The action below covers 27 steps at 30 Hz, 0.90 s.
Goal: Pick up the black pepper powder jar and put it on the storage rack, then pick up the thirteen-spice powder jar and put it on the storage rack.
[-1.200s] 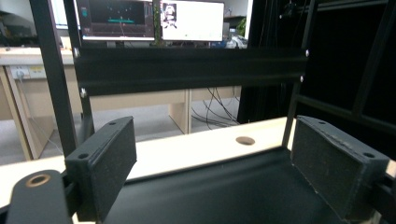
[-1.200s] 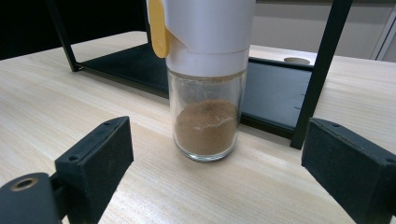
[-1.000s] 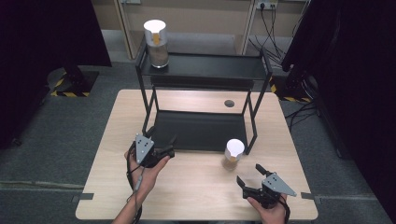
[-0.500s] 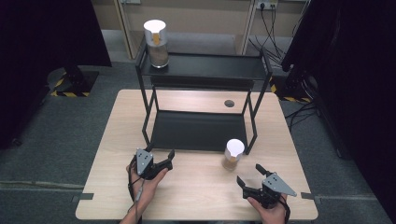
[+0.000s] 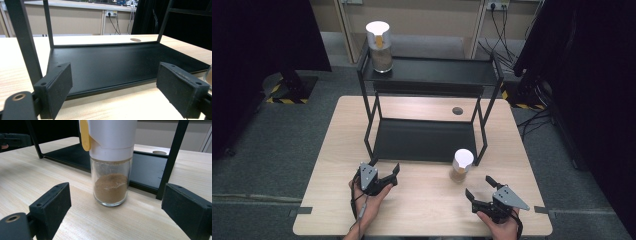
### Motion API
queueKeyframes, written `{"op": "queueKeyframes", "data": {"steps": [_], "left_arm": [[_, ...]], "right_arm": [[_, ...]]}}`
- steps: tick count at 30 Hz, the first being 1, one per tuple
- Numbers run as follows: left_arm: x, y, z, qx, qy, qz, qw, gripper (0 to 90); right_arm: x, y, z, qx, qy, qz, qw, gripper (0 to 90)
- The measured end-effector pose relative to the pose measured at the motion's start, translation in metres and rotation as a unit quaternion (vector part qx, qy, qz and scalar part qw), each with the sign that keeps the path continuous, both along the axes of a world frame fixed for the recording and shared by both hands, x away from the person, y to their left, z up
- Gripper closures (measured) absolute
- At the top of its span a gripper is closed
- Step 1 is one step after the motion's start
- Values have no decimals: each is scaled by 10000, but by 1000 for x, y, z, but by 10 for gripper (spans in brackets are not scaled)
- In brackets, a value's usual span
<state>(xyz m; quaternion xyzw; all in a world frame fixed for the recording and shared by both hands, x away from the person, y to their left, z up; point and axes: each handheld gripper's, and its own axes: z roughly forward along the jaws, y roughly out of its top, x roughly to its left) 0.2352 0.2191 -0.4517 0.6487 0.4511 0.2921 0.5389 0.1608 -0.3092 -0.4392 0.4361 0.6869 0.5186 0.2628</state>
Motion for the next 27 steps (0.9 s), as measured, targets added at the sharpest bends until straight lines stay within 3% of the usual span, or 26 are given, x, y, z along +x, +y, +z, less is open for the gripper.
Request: {"op": "queueKeyframes", "data": {"steps": [12,18,27], "left_arm": [[1,1,1,-8,50,-11,10000,124],[1,1,1,14,22,-37,10000,123],[1,-1,2,98,19,-60,9999,122]], "right_arm": [[5,-2,-3,231,-43,88,9997,64],[24,9,3,237,-147,176,9995,56],[56,25,3,105,-54,141,9998,63]]}}
